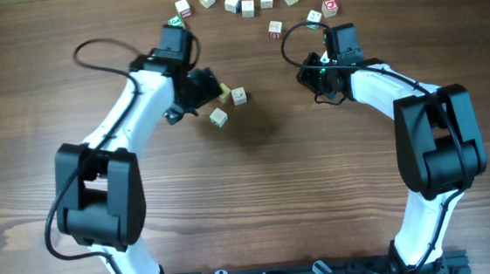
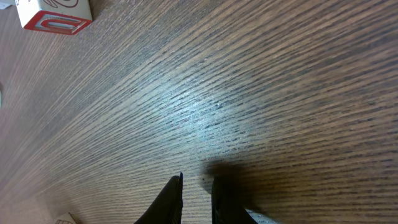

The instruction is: Form a circle

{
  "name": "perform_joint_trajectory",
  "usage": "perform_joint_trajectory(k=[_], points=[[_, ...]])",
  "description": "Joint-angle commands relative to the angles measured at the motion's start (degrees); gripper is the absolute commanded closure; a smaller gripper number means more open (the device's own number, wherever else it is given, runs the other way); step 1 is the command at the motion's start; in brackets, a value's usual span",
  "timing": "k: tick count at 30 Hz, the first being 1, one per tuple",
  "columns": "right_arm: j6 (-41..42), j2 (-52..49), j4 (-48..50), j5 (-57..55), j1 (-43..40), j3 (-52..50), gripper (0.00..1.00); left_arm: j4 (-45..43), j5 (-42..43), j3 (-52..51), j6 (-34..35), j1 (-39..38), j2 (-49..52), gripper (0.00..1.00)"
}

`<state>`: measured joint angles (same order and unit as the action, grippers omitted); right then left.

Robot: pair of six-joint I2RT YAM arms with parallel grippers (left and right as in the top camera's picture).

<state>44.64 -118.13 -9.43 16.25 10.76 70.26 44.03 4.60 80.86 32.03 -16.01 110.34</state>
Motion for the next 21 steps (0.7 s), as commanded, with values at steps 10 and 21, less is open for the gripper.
perform_joint_trajectory(k=[10, 21], points=[[-0.96, 1.46, 0.15, -0.13, -0.35, 0.00, 0.82, -6.10, -9.97, -11.82, -29.05, -7.69, -0.66, 0.00], [-0.98, 1.46, 0.15, -0.15, -0.35, 0.00, 0.83, -14.01, -10.05, -13.16, -36.35, -7.50, -0.66, 0.23]])
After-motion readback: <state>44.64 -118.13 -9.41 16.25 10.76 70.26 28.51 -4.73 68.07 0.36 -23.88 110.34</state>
